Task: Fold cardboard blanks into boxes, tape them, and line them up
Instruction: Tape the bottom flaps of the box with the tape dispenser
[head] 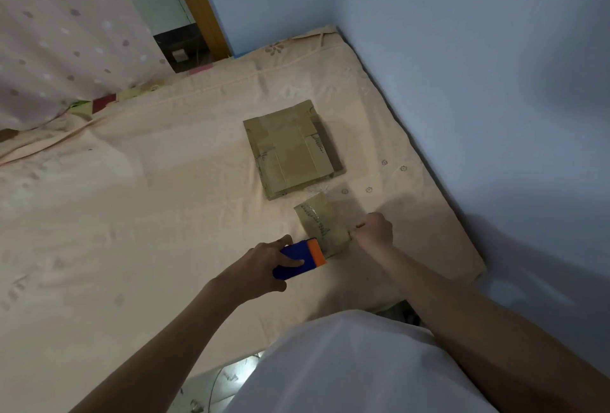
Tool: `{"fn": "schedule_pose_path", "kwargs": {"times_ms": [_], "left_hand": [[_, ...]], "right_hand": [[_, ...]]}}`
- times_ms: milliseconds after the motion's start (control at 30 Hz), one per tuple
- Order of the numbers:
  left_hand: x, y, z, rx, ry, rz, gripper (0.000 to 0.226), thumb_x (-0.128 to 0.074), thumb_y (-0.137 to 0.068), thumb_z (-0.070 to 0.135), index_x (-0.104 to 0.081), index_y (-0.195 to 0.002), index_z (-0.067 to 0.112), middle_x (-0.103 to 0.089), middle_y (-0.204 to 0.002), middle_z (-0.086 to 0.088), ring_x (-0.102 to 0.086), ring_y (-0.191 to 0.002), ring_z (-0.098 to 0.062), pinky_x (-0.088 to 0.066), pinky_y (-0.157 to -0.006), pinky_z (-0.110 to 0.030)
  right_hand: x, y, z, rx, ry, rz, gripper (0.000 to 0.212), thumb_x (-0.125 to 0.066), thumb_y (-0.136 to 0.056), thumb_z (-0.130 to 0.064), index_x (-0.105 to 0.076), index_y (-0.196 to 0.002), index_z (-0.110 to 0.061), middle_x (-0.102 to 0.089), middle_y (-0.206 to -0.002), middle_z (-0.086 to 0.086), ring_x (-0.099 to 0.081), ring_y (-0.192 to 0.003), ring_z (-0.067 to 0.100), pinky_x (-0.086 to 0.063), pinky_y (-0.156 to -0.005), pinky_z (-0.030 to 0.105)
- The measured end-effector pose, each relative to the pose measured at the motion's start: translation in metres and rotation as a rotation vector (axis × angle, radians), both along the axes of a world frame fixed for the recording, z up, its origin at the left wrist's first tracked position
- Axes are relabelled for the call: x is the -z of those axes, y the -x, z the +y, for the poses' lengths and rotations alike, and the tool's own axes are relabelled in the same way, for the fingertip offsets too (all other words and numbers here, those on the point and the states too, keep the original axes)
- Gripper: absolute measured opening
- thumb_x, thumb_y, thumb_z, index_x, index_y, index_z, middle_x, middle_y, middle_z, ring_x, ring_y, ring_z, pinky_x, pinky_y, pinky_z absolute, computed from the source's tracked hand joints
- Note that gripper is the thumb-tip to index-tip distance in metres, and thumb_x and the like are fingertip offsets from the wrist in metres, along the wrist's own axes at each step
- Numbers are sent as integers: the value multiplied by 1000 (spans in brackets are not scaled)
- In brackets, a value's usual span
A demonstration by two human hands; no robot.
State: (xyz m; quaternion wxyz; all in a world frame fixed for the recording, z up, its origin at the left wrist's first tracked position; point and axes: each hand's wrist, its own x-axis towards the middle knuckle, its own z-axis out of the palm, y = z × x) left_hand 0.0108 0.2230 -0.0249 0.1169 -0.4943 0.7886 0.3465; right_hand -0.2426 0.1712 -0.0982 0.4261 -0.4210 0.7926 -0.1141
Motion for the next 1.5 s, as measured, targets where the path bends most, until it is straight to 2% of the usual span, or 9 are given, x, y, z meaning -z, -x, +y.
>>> {"fn": "schedule_pose_path", "kwargs": {"times_ms": [67,100,267,367,467,700,1000,1200,1500], "left_hand": [[0,0,-1,9,5,1,62,-73,-82,12,-57,-139,31,-42,-141,5,-53,-108,-14,-48,-85,-22],[-1,0,-1,13,8,1,61,-73,-83,12,-56,-139,31,-42,-140,6,-53,-109,-14,-48,-85,-22],[2,-2,-2,33,17,4,61,-72,-82,12,-56,-138,32,-42,-140,6,-53,-108,-16,-49,-86,-25],[7,-3,-2,25,12,-8,63,-72,-82,14,-55,-139,35,-40,-144,6,-54,-109,-17,-48,-87,-24],[6,-5,-1,19,15,0,63,-72,-82,14,-55,-139,34,-40,-144,8,-54,-107,-16,-48,-87,-25],[6,-22,2,9,15,73,62,-74,-79,16,-58,-134,38,-41,-145,16,-58,-102,-10,-52,-88,-28],[1,-34,9,-6,31,142,57,-74,-80,15,-61,-132,34,-44,-142,17,-60,-100,-9,-53,-87,-29],[-1,-34,15,-30,43,159,54,-73,-83,17,-61,-132,33,-43,-142,17,-60,-99,-9,-53,-86,-27],[-3,-47,24,-42,74,190,53,-72,-79,20,-62,-128,36,-44,-135,26,-61,-92,-8,-55,-79,-30]], "right_hand": [[3,-8,2,-62,62,55,31,-56,-81,0,-52,-53,-13,-48,-56,7,-52,-64,31,-37,-50,32],[1,-12,4,-75,79,40,35,-53,-83,0,-43,-52,-13,-40,-54,4,-46,-61,28,-29,-49,33],[-3,-26,6,-199,95,17,31,-76,-87,-31,-55,-81,-9,-56,-75,2,-60,-75,23,-42,-59,28],[-5,-31,6,-253,92,82,51,-84,-78,-37,-54,-106,-7,-59,-98,6,-61,-94,23,-51,-75,33],[-4,-36,7,-257,102,125,64,-89,-72,-38,-51,-113,-7,-61,-110,10,-61,-104,27,-54,-86,38],[-5,-35,4,-212,91,81,59,-93,-65,-35,-54,-102,-11,-61,-103,7,-62,-94,26,-56,-79,41],[-12,-36,1,-193,25,81,57,-92,-69,-32,-56,-105,-7,-63,-109,10,-63,-101,29,-52,-76,34],[-20,-37,1,-185,-6,77,52,-92,-70,-33,-51,-94,-12,-66,-107,10,-65,-98,28,-52,-72,32],[-26,-36,-2,-187,-46,73,59,-91,-71,-31,-59,-112,-4,-65,-118,14,-64,-110,32,-52,-83,35]]}}
